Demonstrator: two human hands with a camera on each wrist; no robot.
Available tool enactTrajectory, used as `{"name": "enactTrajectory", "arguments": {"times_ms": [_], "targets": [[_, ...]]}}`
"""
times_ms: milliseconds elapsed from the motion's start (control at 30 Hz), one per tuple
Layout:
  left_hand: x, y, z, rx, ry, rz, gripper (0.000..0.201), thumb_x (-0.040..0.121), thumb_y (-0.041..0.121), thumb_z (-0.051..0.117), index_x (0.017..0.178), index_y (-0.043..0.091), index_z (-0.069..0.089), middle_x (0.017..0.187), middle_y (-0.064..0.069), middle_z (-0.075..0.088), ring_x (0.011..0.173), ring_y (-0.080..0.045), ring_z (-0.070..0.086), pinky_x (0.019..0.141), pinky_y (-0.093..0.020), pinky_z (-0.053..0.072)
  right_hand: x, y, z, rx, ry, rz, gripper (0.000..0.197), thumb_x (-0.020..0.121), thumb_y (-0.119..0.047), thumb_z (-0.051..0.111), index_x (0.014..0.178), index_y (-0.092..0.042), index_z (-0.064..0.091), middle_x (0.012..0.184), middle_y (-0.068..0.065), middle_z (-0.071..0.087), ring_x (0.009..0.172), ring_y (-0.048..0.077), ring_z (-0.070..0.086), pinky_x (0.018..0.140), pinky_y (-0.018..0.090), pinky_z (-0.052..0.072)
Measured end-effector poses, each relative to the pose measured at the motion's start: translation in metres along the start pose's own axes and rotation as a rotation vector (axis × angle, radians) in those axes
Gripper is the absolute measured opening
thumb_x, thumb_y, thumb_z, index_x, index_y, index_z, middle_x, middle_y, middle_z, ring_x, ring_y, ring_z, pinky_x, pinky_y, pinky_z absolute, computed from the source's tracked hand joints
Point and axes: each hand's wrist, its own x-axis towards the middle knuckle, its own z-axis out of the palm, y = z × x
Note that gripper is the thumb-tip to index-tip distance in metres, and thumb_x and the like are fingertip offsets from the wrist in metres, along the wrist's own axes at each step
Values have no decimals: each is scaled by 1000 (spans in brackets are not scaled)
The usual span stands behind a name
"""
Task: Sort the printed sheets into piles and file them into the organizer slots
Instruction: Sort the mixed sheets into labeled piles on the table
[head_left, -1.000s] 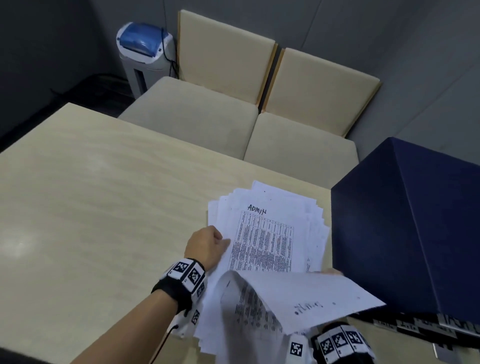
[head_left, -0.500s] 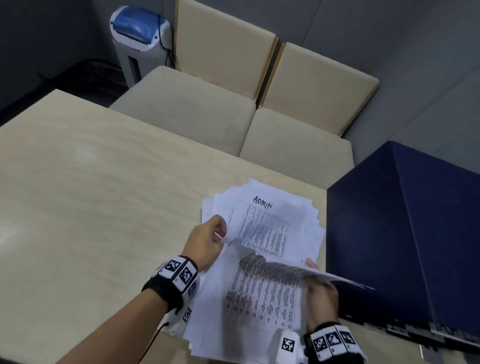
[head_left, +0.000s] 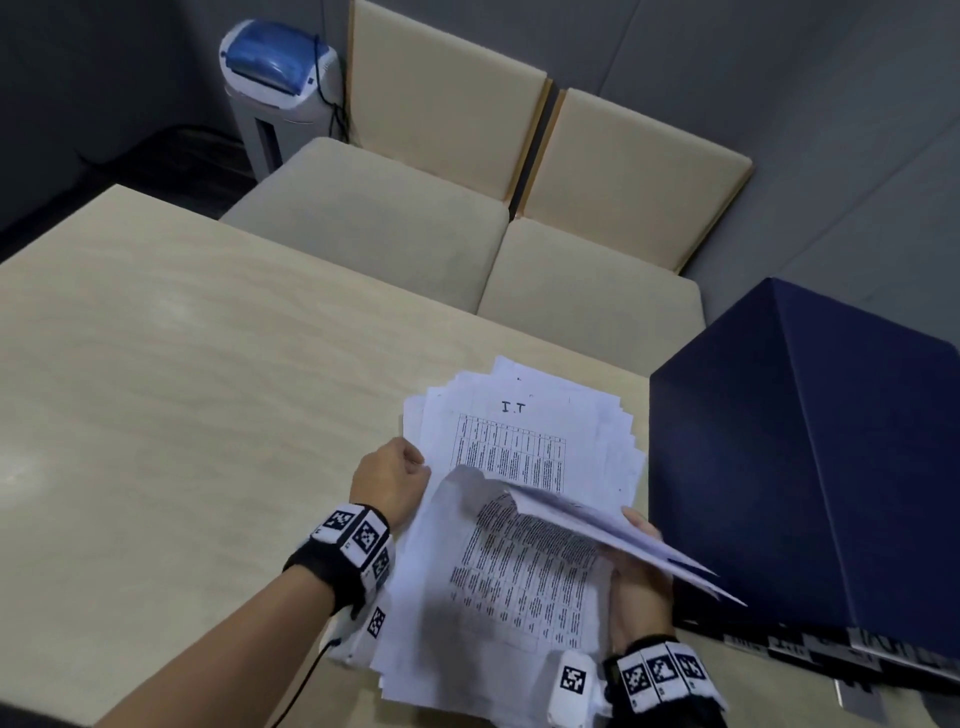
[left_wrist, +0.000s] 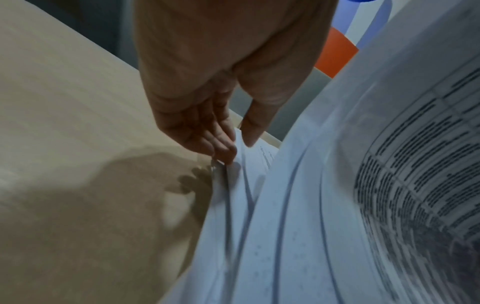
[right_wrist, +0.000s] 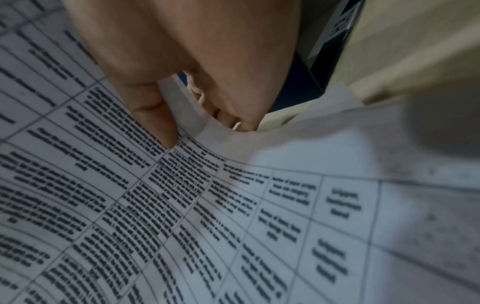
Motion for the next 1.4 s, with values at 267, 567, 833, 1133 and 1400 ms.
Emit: {"name": "enactTrajectory", "arguments": {"times_ms": [267,567,833,1133,1400], "targets": [[-20,26,-17,-45,-204,321,31,86,9,63,116,17,64,111,11,60,102,-10,56,94,-26,45,-12,-50,8,194,-119,92,17,96,-10,51,85,-9,65,84,14,68,78,29,63,68,45,59],[-26,118,-62,-620,42,624,16,95,0,54,111,3,53,100,-4,65,94,-12,62,79,-27,52,-30,-160,43,200,-109,-331,23,97,-8,57,120,-10,62,108,-1,73,103,13,68,89,28,53],[-24,90,-48,-569,77,410,35,92,36,63,114,15,43,105,1,63,91,-15,67,76,-41,59,-39,-113,66,-88,-70,-299,18,100,-13,53,115,-3,55,102,-3,64,96,14,64,82,21,51],[-12,11,-69,-731,-32,132,27,94,32,62,116,17,64,107,1,73,97,-12,70,85,-35,57,-43,-120,111,-131,-259,-344,15,100,-10,50,108,-17,61,100,-5,70,86,3,65,76,19,51],[17,-94,-172,-650,135,-112,34,93,22,63,125,14,59,110,-3,72,93,-22,71,82,-45,59,-61,-69,189,-329,-558,-130,18,97,-19,60,115,-18,59,104,2,66,97,19,66,90,38,53]]}}
